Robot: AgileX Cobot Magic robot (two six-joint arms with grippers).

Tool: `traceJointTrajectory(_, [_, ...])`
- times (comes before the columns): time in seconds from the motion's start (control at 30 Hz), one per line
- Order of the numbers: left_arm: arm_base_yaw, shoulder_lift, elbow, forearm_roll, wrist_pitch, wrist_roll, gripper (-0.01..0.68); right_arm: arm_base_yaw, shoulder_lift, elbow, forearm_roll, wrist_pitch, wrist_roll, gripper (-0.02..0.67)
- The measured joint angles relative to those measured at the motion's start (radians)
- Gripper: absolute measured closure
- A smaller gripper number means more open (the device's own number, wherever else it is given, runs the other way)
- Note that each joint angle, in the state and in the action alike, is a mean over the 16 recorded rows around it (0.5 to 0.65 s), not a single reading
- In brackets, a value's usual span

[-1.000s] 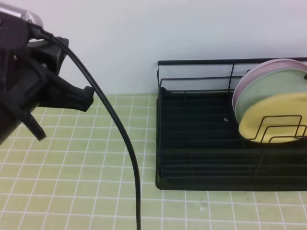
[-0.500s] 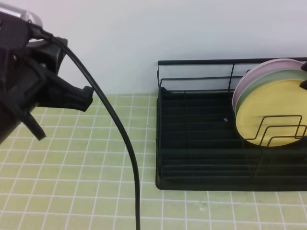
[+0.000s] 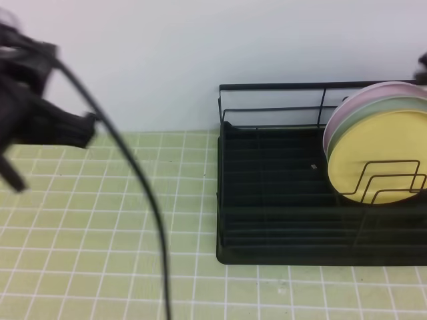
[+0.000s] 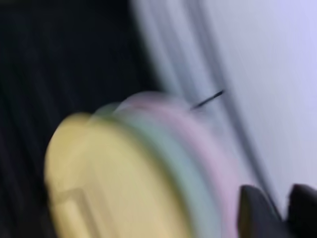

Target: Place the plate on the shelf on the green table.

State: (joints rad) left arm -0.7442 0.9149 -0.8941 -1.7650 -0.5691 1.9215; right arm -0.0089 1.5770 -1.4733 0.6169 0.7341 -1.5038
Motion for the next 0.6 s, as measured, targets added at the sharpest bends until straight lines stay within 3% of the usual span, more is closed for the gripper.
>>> traceJointTrajectory(0.23, [0.000, -0.120, 0.078, 0.002, 0.048, 0.020, 0.674, 0.000, -0.100, 0.001, 0.195, -0.067, 0.137, 0.638])
traceJointTrajectory(0.6, [0.000, -0.268, 0.275, 0.006, 0.179, 0.031, 0.674, 0.000, -0.275, 0.126, 0.460, 0.034, 0.223, 0.645])
